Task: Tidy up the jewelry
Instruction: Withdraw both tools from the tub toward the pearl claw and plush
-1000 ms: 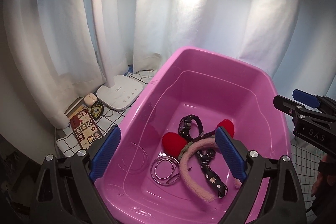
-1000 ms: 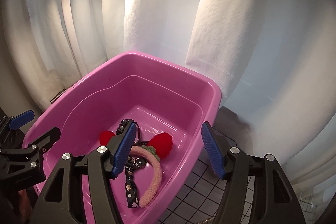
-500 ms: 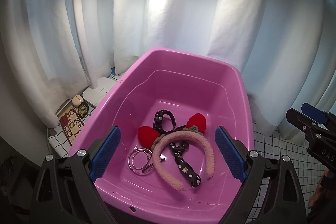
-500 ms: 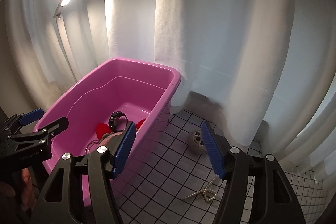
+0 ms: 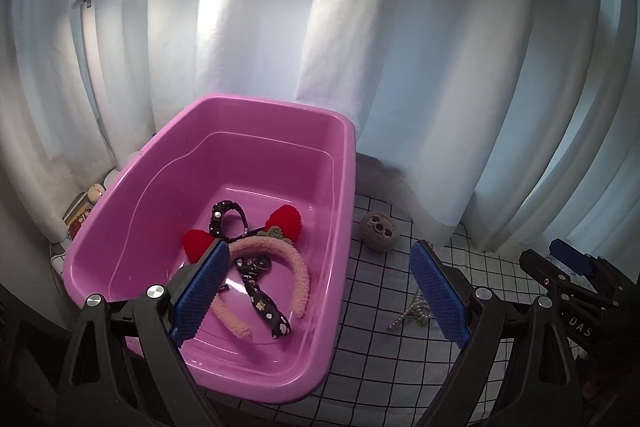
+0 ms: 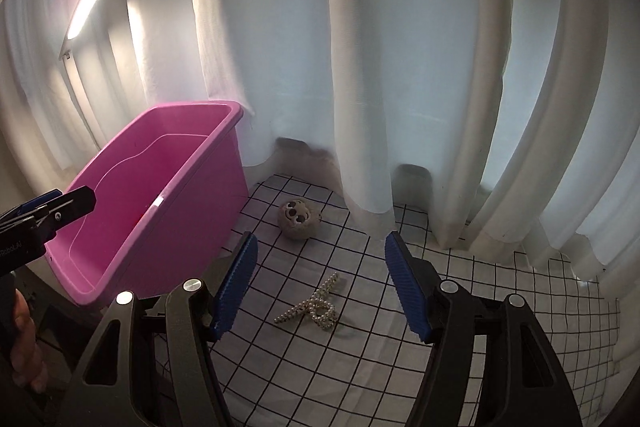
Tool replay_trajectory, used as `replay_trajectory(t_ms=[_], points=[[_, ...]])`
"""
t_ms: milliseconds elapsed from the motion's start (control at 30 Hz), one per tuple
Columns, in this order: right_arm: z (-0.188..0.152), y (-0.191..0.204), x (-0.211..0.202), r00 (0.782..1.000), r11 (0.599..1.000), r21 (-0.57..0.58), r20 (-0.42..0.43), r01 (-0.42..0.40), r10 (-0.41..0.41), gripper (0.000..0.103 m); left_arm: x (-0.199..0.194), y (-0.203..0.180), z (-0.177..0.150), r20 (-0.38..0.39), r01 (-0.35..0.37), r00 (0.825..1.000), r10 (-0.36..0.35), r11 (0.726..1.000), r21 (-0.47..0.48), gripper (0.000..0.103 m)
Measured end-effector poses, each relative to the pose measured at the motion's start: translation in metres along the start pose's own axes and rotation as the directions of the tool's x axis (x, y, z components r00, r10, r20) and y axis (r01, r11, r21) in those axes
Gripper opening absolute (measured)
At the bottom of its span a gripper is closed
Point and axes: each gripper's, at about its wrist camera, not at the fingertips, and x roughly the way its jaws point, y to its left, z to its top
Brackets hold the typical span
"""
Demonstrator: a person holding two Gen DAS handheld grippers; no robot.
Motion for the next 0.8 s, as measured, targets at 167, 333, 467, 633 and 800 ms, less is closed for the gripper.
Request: replay_trajectory(t_ms=[167, 333, 467, 633, 800], points=[[-0.020, -0.017, 0.015, 0.999, 1.000, 0.015, -0.048, 0.020, -0.020, 0.065, 0.010, -0.029, -0.007, -0.014, 0.041, 0.999, -0.040, 0.998, 0.037, 0.090], [-0.046, -0.026, 0.051, 0.993, 1.000, 0.016, -0.117, -0.014, 0.016, 0.065, 0.026, -0.052, -0.018, -0.042, 0.068, 0.997, -0.066, 0.995, 0.066, 0.090], [-0.067, -0.025, 0.088, 0.981, 0.999, -0.008, -0.189, -0.039, 0.036, 0.066, 0.035, -0.060, -0.027, -0.060, 0.068, 0.996, -0.063, 0.994, 0.083, 0.090], [-0.093, -0.018, 0.129, 0.968, 0.995, -0.063, -0.245, -0.072, 0.054, 0.066, 0.045, -0.060, -0.037, -0.089, 0.048, 0.995, -0.041, 0.996, 0.080, 0.090], [-0.105, -0.012, 0.155, 0.967, 0.991, -0.111, -0.251, -0.072, 0.042, 0.066, 0.053, -0.065, -0.040, -0.077, 0.023, 0.997, -0.015, 0.994, 0.104, 0.090]])
